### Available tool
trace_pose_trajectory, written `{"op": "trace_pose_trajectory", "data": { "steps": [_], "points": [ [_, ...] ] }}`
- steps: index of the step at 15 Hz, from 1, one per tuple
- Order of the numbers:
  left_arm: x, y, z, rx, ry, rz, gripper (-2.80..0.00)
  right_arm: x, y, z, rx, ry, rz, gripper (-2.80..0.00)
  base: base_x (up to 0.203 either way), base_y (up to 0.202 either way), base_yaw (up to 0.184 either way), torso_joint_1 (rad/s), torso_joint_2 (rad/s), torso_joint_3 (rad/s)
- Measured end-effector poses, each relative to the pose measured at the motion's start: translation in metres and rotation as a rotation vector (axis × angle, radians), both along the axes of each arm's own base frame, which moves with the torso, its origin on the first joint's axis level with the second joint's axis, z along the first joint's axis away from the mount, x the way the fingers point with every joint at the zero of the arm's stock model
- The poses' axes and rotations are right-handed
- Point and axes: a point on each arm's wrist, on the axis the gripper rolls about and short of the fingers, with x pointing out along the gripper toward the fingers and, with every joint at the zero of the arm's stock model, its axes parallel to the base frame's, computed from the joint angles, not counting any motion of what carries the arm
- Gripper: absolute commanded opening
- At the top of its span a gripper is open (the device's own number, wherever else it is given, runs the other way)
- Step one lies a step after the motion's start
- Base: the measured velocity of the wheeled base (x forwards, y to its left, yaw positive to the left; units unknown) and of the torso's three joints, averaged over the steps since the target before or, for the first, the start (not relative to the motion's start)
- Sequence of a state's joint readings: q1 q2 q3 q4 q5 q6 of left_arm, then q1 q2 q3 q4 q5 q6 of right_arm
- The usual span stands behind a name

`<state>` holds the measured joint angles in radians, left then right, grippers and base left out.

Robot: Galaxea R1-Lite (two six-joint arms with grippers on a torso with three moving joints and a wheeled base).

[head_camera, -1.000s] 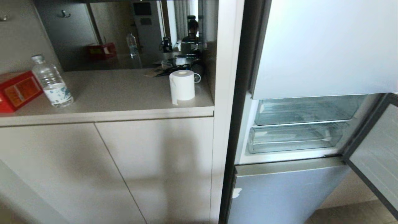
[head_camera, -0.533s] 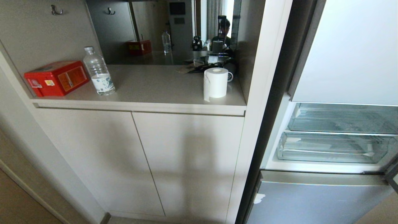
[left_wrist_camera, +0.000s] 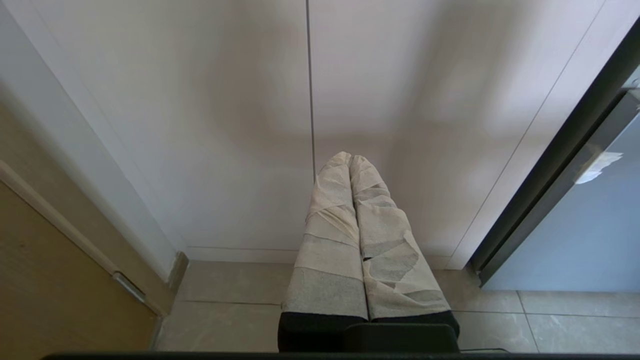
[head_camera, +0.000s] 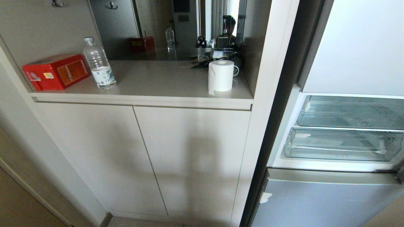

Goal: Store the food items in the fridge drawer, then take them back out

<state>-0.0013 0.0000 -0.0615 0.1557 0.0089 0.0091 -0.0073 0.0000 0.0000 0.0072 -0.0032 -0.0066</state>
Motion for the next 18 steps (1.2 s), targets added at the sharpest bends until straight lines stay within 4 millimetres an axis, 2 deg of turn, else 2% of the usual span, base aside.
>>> {"op": "trace_pose_trajectory", "data": {
  "steps": [7,15,16,18],
  "points": [
    [0.0,0.0,0.0,0.0,0.0,0.0,-2.8,0.0,0.0,0.0,-0.001,-0.001,0.0,-2.8,0.0,0.0,0.0,-0.144,0.31,0.16],
    [0.0,0.0,0.0,0.0,0.0,0.0,-2.8,0.002,0.0,0.002,0.0,0.007,0.0,-2.8,0.0,0.0,0.0,-0.006,0.01,0.008],
    [0.0,0.0,0.0,0.0,0.0,0.0,-2.8,0.005,0.0,0.004,0.011,0.029,-0.002,-2.8,0.0,0.0,0.0,0.0,0.0,0.0],
    [0.0,0.0,0.0,0.0,0.0,0.0,-2.8,0.013,0.0,0.021,0.049,0.063,-0.001,-2.8,0.0,0.0,0.0,0.0,0.0,0.0]
  ]
}}
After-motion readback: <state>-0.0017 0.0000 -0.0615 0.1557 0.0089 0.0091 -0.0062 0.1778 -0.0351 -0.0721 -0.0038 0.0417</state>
